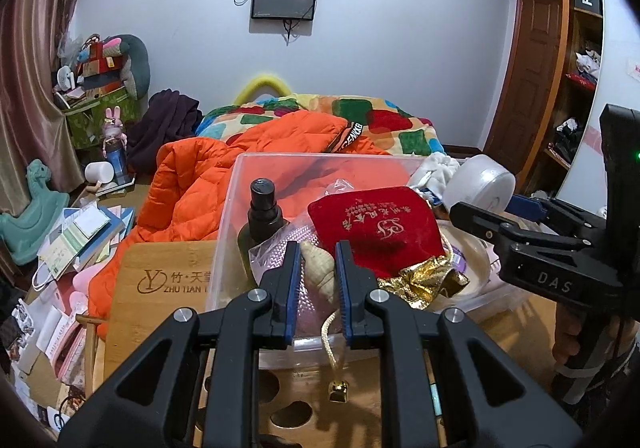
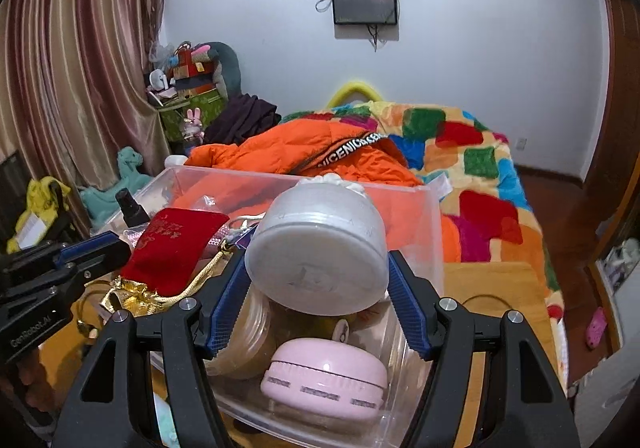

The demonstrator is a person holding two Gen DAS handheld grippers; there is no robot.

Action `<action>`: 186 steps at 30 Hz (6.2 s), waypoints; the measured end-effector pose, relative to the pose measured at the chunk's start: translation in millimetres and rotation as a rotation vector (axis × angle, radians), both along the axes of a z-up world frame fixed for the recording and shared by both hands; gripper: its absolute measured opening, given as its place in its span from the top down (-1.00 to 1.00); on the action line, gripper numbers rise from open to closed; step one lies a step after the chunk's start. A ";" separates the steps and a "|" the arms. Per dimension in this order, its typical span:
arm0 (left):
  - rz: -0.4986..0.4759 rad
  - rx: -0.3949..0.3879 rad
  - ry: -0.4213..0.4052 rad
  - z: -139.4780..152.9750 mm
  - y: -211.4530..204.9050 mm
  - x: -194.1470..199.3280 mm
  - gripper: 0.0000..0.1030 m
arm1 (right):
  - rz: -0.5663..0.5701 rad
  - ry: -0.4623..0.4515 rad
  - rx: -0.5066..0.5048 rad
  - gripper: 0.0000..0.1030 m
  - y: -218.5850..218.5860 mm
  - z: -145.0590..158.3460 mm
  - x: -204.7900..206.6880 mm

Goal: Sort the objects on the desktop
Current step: 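Place the seashell into the box with the left tool while the right tool places the container inside, then move the left tool to the mint-green tube while the right tool grasps the beige eraser, then grasp the mint-green tube with the left tool while the right tool lifts the eraser, then lower the tube into the box with the left tool while the right tool drops the eraser inside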

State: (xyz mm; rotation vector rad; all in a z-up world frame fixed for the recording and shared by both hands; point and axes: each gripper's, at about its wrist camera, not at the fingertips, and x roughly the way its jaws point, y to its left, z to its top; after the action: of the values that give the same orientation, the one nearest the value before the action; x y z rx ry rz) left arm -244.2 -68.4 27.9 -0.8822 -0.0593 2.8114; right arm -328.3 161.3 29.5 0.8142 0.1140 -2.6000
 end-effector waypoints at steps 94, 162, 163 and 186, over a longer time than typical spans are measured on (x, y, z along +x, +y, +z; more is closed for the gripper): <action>-0.123 -0.039 -0.156 -46.7 80.5 80.4 -0.80 | 0.177 -0.126 -0.006 0.25 64.3 -57.2 137.4; -0.129 -0.092 -0.021 -25.1 80.3 101.5 -0.41 | 0.070 -0.059 -0.049 0.25 88.4 -14.6 135.2; -0.123 -0.085 -0.017 -22.2 79.3 99.1 -0.41 | 0.074 -0.056 -0.044 0.25 85.0 -12.1 134.4; -0.011 0.028 0.076 20.6 12.8 41.1 -0.41 | 0.152 0.035 0.002 0.25 33.3 31.4 81.7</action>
State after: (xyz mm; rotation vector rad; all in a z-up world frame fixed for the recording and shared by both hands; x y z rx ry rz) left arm -203.1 -55.6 48.5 -0.7658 -0.0815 2.8235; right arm -246.6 194.6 60.8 0.7310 0.1812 -2.4718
